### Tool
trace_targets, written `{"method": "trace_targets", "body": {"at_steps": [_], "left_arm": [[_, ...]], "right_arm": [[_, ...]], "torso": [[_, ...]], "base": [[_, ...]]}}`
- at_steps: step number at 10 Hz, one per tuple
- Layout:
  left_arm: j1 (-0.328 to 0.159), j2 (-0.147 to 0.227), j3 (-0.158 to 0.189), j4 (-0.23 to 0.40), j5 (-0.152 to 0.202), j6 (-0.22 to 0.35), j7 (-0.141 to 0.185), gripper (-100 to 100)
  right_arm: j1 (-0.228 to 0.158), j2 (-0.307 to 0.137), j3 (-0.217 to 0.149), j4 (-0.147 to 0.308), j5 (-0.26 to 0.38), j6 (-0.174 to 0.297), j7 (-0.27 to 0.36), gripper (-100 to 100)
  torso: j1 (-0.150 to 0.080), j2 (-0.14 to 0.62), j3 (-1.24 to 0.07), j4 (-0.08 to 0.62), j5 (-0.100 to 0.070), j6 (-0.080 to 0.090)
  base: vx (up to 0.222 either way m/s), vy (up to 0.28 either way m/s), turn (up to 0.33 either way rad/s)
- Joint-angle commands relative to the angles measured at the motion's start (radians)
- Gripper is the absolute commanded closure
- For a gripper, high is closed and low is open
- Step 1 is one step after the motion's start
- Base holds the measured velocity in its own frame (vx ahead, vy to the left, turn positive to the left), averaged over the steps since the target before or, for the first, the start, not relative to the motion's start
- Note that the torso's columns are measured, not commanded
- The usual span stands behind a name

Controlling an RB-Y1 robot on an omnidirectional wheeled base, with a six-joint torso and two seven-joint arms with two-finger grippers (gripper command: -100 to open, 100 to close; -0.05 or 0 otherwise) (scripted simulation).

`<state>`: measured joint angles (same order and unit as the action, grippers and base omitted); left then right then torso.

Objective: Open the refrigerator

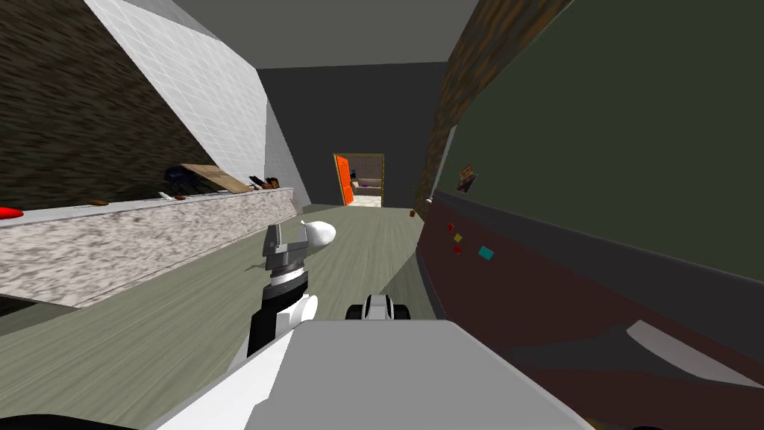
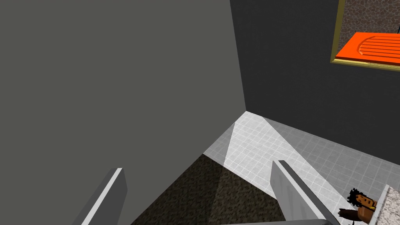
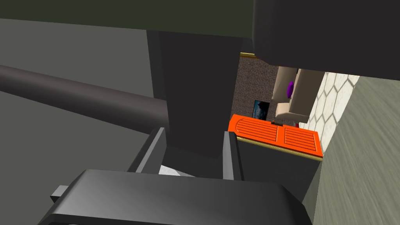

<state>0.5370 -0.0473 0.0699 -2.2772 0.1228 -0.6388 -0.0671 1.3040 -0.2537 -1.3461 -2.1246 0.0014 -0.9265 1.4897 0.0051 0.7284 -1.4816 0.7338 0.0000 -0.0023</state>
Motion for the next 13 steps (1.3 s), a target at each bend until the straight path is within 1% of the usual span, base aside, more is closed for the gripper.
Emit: {"method": "trace_targets", "body": {"at_steps": [1,3,4,5,6,8,9,10,11,12,13], "left_arm": [[0.000,0.000,0.000,0.000,0.000,0.000,0.000,0],[0.000,0.000,0.000,0.000,0.000,0.000,0.000,0],[0.000,0.000,0.000,0.000,0.000,0.000,0.000,0],[0.000,0.000,0.000,0.000,0.000,0.000,0.000,0],[0.000,0.000,0.000,0.000,0.000,0.000,0.000,0],[0.000,0.000,0.000,0.000,0.000,0.000,0.000,0],[0.000,0.000,0.000,0.000,0.000,0.000,0.000,0],[0.000,0.000,0.000,0.000,0.000,0.000,0.000,0],[0.000,0.000,0.000,0.000,0.000,0.000,0.000,0],[0.000,0.000,0.000,0.000,0.000,0.000,0.000,0],[0.000,0.000,0.000,0.000,0.000,0.000,0.000,0]], "right_arm": [[0.007,0.016,-0.004,-0.002,0.003,0.015,0.003,100],[0.017,0.042,-0.015,0.001,0.005,0.043,0.007,100],[0.017,0.042,-0.015,0.001,0.005,0.043,0.007,100],[0.023,0.054,-0.020,0.002,0.006,0.058,0.009,100],[0.023,0.054,-0.020,0.002,0.006,0.058,0.009,100],[0.033,0.080,-0.031,0.004,0.008,0.086,0.013,100],[0.033,0.080,-0.031,0.004,0.008,0.086,0.013,100],[0.038,0.093,-0.036,0.005,0.009,0.101,0.015,100],[0.044,0.106,-0.042,0.007,0.010,0.115,0.017,100],[0.044,0.106,-0.042,0.007,0.010,0.115,0.017,100],[0.049,0.119,-0.047,0.008,0.011,0.129,0.019,100]], "torso": [[0.000,-0.003,-0.003,-0.001,0.000,-0.001],[-0.005,-0.002,-0.004,-0.001,0.002,-0.003],[-0.004,-0.006,-0.007,-0.002,0.002,-0.004],[-0.006,-0.005,-0.008,-0.003,0.003,-0.007],[-0.005,-0.005,-0.008,-0.002,0.004,-0.006],[-0.004,-0.006,-0.008,-0.002,0.003,-0.005],[-0.004,-0.008,-0.009,-0.003,0.004,-0.005],[-0.005,-0.004,-0.009,-0.002,0.004,-0.007],[-0.003,-0.004,-0.008,-0.002,0.005,-0.005],[-0.004,-0.001,-0.006,-0.001,0.005,-0.003],[-0.004,0.001,-0.005,0.000,0.005,-0.004]], "base": [[0.119,0.229,-0.051],[0.197,0.261,-0.060],[0.164,0.262,-0.062],[0.155,0.269,-0.042],[0.140,0.253,-0.027],[0.204,0.283,-0.058],[0.167,0.287,-0.054],[0.166,0.310,-0.025],[0.175,0.282,-0.063],[0.153,0.265,-0.031],[0.184,0.280,-0.029]]}}
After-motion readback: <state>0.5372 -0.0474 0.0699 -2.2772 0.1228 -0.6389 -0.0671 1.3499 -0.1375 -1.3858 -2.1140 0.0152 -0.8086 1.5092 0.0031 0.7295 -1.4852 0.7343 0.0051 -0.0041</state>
